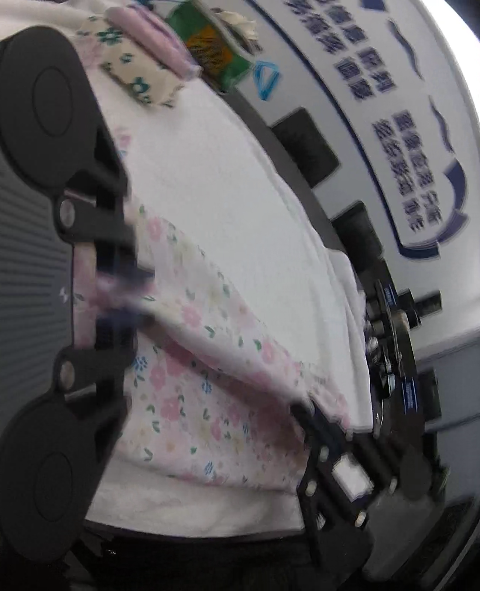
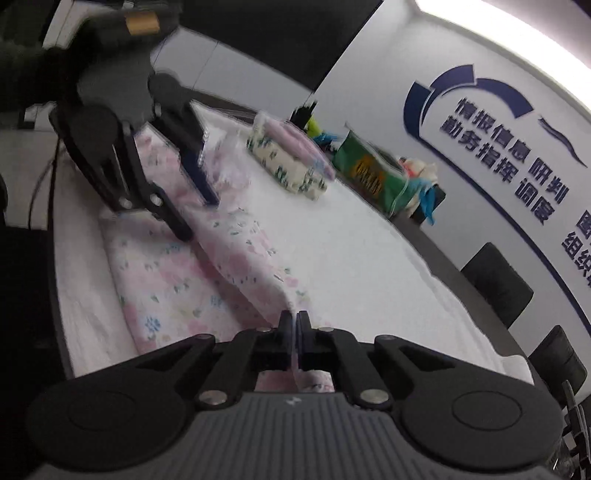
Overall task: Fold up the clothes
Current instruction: 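Fold the garment lengthwise, lifting the left gripper's side over toward the right gripper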
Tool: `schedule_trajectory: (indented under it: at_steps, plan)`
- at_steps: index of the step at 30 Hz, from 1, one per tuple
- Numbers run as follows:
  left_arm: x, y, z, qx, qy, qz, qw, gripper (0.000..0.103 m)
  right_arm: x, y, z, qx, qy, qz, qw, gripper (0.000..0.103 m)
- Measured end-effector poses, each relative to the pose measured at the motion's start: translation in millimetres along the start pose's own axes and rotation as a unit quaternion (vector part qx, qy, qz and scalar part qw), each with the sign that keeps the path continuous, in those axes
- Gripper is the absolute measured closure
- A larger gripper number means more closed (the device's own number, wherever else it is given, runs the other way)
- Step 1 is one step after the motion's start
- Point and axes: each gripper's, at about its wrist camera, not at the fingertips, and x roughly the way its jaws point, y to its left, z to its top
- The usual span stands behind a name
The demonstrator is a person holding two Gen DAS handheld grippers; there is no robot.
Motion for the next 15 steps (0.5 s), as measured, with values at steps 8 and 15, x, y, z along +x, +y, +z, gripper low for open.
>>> schedule_trajectory:
  at_steps: [8, 15]
  plan:
    - [-31.3, -20.1, 4.9, 0.004, -0.025, 0.001, 0.9997, 0.103, 0.5, 10.6, -19.2, 0.003, 0.035, 0.000, 0.999, 0.101]
    - [-17.9, -33.6, -7.5, 0.009, -0.007, 0.008, 0.9999, 0.102, 3.2, 0.4, -20.8, 0.006, 0.026, -0.015, 1.000, 0.065]
